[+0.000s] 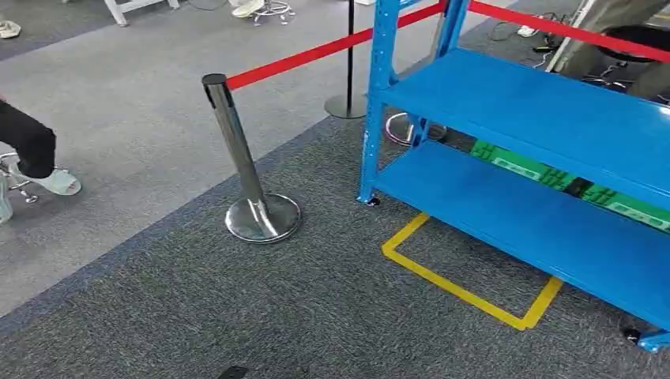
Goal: Take the parts from the cabinet and place them on the table.
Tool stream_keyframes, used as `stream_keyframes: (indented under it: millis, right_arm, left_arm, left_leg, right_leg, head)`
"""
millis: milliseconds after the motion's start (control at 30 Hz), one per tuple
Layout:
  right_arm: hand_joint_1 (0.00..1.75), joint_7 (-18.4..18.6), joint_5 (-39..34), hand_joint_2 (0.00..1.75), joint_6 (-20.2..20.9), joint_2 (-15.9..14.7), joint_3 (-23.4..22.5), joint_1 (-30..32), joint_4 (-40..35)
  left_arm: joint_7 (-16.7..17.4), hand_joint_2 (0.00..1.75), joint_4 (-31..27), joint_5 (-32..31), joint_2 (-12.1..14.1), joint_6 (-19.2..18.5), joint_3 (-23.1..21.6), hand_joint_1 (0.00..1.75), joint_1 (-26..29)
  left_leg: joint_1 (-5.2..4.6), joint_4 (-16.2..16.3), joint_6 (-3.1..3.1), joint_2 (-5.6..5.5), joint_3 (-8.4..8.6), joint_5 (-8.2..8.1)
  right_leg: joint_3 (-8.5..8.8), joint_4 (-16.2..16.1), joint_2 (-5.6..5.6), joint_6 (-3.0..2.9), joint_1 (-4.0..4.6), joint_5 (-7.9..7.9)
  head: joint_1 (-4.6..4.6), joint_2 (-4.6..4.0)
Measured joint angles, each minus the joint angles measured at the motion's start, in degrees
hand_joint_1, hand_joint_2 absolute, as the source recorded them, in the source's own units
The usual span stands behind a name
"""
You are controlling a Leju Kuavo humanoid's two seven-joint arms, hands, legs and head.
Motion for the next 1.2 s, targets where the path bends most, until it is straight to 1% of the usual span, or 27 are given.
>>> stream_keyframes:
  millis: [33, 67, 100, 167, 233, 267, 333, 367, 400, 433, 500, 567, 633, 667, 700, 733, 767, 800, 867, 900, 933, 967, 1067, 1100, 1133, 1167, 1200]
  right_arm:
    - [0.00, 0.1, 0.8, 0.00, -0.2, 0.0, 0.6, 0.2, 0.0]
    - [0.00, 0.2, 0.9, 0.00, -0.4, 0.0, 1.1, 0.1, 0.0]
    - [0.00, 0.2, 0.6, 0.00, -0.6, -0.1, 1.4, 0.1, 0.0]
    - [0.00, 0.3, -0.3, 0.00, -0.5, -0.2, 1.6, -0.1, 0.0]
    - [0.00, 0.5, -0.3, 0.00, -0.5, -0.2, 1.8, -0.1, 0.0]
    - [0.00, 0.7, 0.1, 0.00, -0.6, -0.2, 1.9, 0.0, 0.0]
    - [0.00, 1.0, 0.7, 0.00, -0.7, -0.2, 2.3, 0.2, 0.0]
    - [0.00, 1.0, 0.9, 0.00, -0.7, -0.2, 2.5, 0.2, 0.0]
    - [0.00, 1.1, 0.9, 0.00, -0.7, -0.2, 2.5, 0.1, 0.0]
    - [0.00, 1.1, 0.8, 0.00, -0.6, -0.2, 2.7, 0.0, 0.0]
    - [0.00, 1.1, -0.9, 0.00, 0.1, -0.2, 2.7, 0.1, 0.0]
    - [0.00, 0.8, -3.8, 0.00, 1.2, -0.2, 2.3, 0.4, 0.0]
    - [0.00, 0.4, -7.0, 0.00, 2.1, -0.2, 0.6, 0.2, 0.0]
    - [0.00, 0.2, -7.9, 0.00, 2.5, -0.2, 0.0, 0.1, 0.0]
    - [0.00, -0.2, -10.3, 0.00, 3.6, -0.2, -1.1, -0.2, 0.0]
    - [0.00, -0.4, -11.8, 0.00, 4.1, -0.2, -2.1, -0.4, 0.0]
    - [0.00, -0.5, -12.8, 0.00, 4.4, -0.2, -3.2, -0.4, 0.0]
    - [0.00, -0.5, -13.0, 0.00, 4.5, -0.2, -3.7, -0.4, 0.0]
    - [0.00, -0.4, -12.3, 0.00, 4.2, -0.2, -4.5, -0.2, 0.0]
    - [0.00, -0.3, -11.4, 0.00, 3.8, -0.3, -4.6, -0.2, 0.0]
    - [0.00, -0.2, -10.9, 0.00, 3.7, -0.2, -4.6, -0.4, 0.0]
    - [0.00, -0.2, -10.5, 0.00, 3.6, -0.2, -4.6, -0.7, 0.0]
    - [0.00, -0.1, -10.4, 0.00, 3.6, -0.2, -4.6, -0.6, 0.0]
    - [0.00, -0.1, -11.1, 0.00, 3.7, -0.2, -4.8, -0.6, 0.0]
    - [0.00, -0.3, -12.1, 0.00, 4.0, -0.2, -5.0, -0.6, 0.0]
    - [0.00, -0.7, -13.6, 0.00, 4.6, -0.2, -5.6, -0.7, 0.0]
    - [0.00, -1.4, -15.2, 0.00, 5.5, -0.2, -6.4, -0.8, 0.0]
  left_arm:
    - [-0.2, 0.00, 0.0, 0.0, -0.1, -0.1, 0.2, 0.00, -0.2]
    - [-0.2, 0.00, 0.0, 0.0, -0.2, 0.2, 0.3, 0.00, -0.3]
    - [-0.2, 0.00, 0.0, 0.0, -0.2, 0.4, 0.4, 0.00, -0.3]
    - [-0.3, 0.00, 0.0, -0.1, -0.2, 1.7, 0.7, 0.00, -0.3]
    - [-0.3, 0.00, 0.0, -0.5, -0.1, 2.6, 0.8, 0.00, -0.2]
    - [0.0, 0.00, 0.0, -0.7, -0.1, 3.1, 0.8, 0.00, -0.2]
    - [0.3, 0.00, 0.0, -1.1, 0.0, 3.7, 0.8, 0.00, -0.2]
    - [0.4, 0.00, 0.0, -1.1, 0.0, 3.7, 0.8, 0.00, -0.2]
    - [0.5, 0.00, 0.0, -1.1, 0.0, 3.7, 0.8, 0.00, -0.2]
    - [0.7, 0.00, 0.0, -1.1, 0.0, 3.6, 0.8, 0.00, -0.2]
    - [1.1, 0.00, 0.0, -1.1, 0.0, 3.6, 0.8, 0.00, -0.4]
    - [1.1, 0.00, 0.0, -1.2, -0.1, 3.5, 0.8, 0.00, -0.3]
    - [1.0, 0.00, 0.0, -1.3, -0.2, 3.4, 0.9, 0.00, -0.4]
    - [0.8, 0.00, 0.0, -1.3, -0.2, 3.4, 0.8, 0.00, -0.3]
    - [0.0, 0.00, 0.0, -1.4, -0.2, 3.3, 0.9, 0.00, 0.0]
    - [-0.8, 0.00, 0.0, -1.3, -0.2, 3.2, 0.9, 0.00, 0.1]
    - [-2.4, 0.00, 0.0, -1.2, -0.1, 3.2, 0.9, 0.00, 0.1]
    - [-3.2, 0.00, 0.0, -1.2, -0.1, 3.3, 0.9, 0.00, 0.0]
    - [-4.0, 0.00, 0.0, -1.5, -0.2, 3.7, 0.9, 0.00, -0.4]
    - [-3.6, 0.00, 0.0, -1.7, -0.2, 3.9, 0.9, 0.00, -0.5]
    - [-3.3, 0.00, 0.0, -1.7, -0.1, 4.0, 0.9, 0.00, -0.6]
    - [-3.2, 0.00, 0.0, -1.7, -0.1, 4.0, 0.9, 0.00, -0.6]
    - [-3.2, 0.00, 0.0, -1.5, -0.1, 4.2, 0.9, 0.00, -0.8]
    - [-3.0, 0.00, 0.0, -1.6, -0.1, 4.3, 0.9, 0.00, -0.8]
    - [-2.8, 0.00, 0.0, -1.7, -0.1, 4.3, 0.9, 0.00, -0.9]
    - [-2.8, 0.00, 0.0, -1.7, -0.1, 4.4, 0.9, 0.00, -0.9]
    - [-2.8, 0.00, 0.0, -1.6, 0.0, 4.5, 0.9, 0.00, -0.8]
  left_leg:
    - [0.09, -0.2, -0.27, 0.55, 0.22, 0.02]
    - [0.32, -0.2, -0.88, -0.01, 0.31, -0.43]
    - [0.40, 1.1, -1.20, -3.27, -0.12, -1.56]
    - [0.41, 9.6, -1.34, -5.56, -4.27, -6.13]
    - [0.40, 16.7, -1.34, -5.76, -8.20, -8.29]
    - [0.40, 17.2, -1.22, -5.83, -8.83, -7.43]
    - [0.48, 11.5, -0.95, -6.31, -6.70, -2.58]
    - [0.59, 6.8, -0.84, -7.39, -4.60, 0.06]
    - [0.90, 2.5, -0.78, -10.57, -2.63, 1.77]
    - [1.16, 0.1, -0.55, -11.78, -1.77, 1.08]
    - [0.81, 0.3, -0.46, -10.89, -1.99, 1.00]
    - [1.07, -0.2, 0.48, -9.53, -1.80, 1.40]
    - [0.94, -0.4, 1.35, -8.16, -1.59, 1.48]
    - [0.79, -0.4, 1.53, -7.35, -1.56, 1.41]
    - [0.60, -0.4, 1.61, -6.08, -1.51, 1.35]
    - [0.52, -0.3, 1.72, -5.04, -1.51, 1.25]
    - [0.49, -0.3, 1.71, -4.21, -1.48, 1.20]
    - [0.49, -0.3, 1.63, -3.69, -1.40, 1.12]
    - [0.54, -0.3, 1.35, -2.37, -0.88, 0.80]
    - [0.51, -0.3, 0.98, -1.65, -0.40, 0.46]
    - [0.06, -0.2, 0.63, -1.29, -0.23, 0.20]
    - [-0.26, -0.2, 0.26, -0.68, -0.12, -0.06]
    - [-0.11, -0.5, -0.35, 0.93, 0.41, 0.08]
    - [-0.04, -0.5, -0.89, 1.15, 0.41, -0.34]
    - [0.16, 0.6, -1.31, -2.03, 0.20, -1.40]
    - [0.22, 3.8, -1.44, -4.18, -1.28, -3.45]
    - [0.25, 8.6, -1.52, -5.18, -3.68, -5.87]
  right_leg:
    - [-0.24, -0.1, 0.63, -0.38, 0.09, 0.04]
    - [0.18, -0.5, 1.50, -1.00, -0.39, 0.39]
    - [0.19, -0.6, 2.11, -1.21, -0.52, 0.48]
    - [0.03, -0.6, 3.54, -1.66, -0.55, 0.54]
    - [-0.02, -0.6, 5.14, -1.73, -0.51, 0.56]
    - [0.01, -0.6, 6.05, -1.73, -0.51, 0.57]
    - [0.12, -0.6, 7.84, -1.60, -0.59, 0.64]
    - [0.17, -0.6, 8.69, -1.43, -0.65, 0.71]
    - [0.06, -0.6, 9.42, -1.13, -0.75, 0.80]
    - [-0.36, -0.1, 10.30, -0.71, -0.34, 0.66]
    - [-0.72, -0.7, 11.30, 0.07, -0.72, 1.09]
    - [-1.18, -1.1, 12.40, 0.90, -0.93, 1.30]
    - [-2.48, 2.0, 5.79, 1.02, -0.43, -0.75]
    - [-4.22, 5.6, 4.16, 1.23, -0.45, -2.84]
    - [-7.14, 11.7, 3.40, 1.35, -0.59, -5.66]
    - [-9.13, 15.8, 3.27, 1.48, -0.62, -7.17]
    - [-9.89, 17.6, 3.25, 1.57, -0.62, -7.34]
    - [-9.53, 17.1, 3.22, 1.63, -0.62, -6.59]
    - [-4.68, 8.5, 2.52, 1.50, -0.62, -1.84]
    - [-0.90, 2.0, 0.19, 1.39, -0.53, 0.65]
    - [0.15, -0.3, -2.94, 1.32, 0.02, -0.12]
    - [0.45, -0.3, -1.29, 0.40, -0.17, 0.16]
    - [-0.17, -0.2, 0.44, -0.59, 0.17, 0.15]
    - [0.07, -0.6, 1.31, -1.19, -0.27, 0.49]
    - [0.06, -0.7, 1.89, -1.36, -0.39, 0.59]
    - [-0.04, -0.7, 2.47, -1.64, -0.47, 0.69]
    - [-0.21, -0.7, 3.20, -1.75, -0.49, 0.72]
  head:
    - [0.09, 0.00]
    - [0.07, 0.00]
    - [-0.28, 0.00]
    - [-0.65, 0.00]
    - [-0.68, 0.00]
    - [-0.70, 0.00]
    - [-0.68, 0.00]
    - [-0.70, 0.00]
    - [-0.74, 0.00]
    - [-0.83, 0.00]
    - [-0.85, 0.00]
    - [-0.81, 0.00]
    - [-0.02, 0.00]
    - [0.31, 0.00]
    - [0.37, 0.00]
    - [0.35, 0.00]
    - [0.37, 0.00]
    - [0.35, 0.00]
    - [0.40, 0.00]
    - [0.42, 0.00]
    - [0.59, 0.00]
    - [0.46, 0.00]
    - [0.07, 0.00]
    - [-0.02, 0.00]
    - [-0.13, 0.00]
    - [-0.39, 0.00]
    - [-0.55, 0.00]
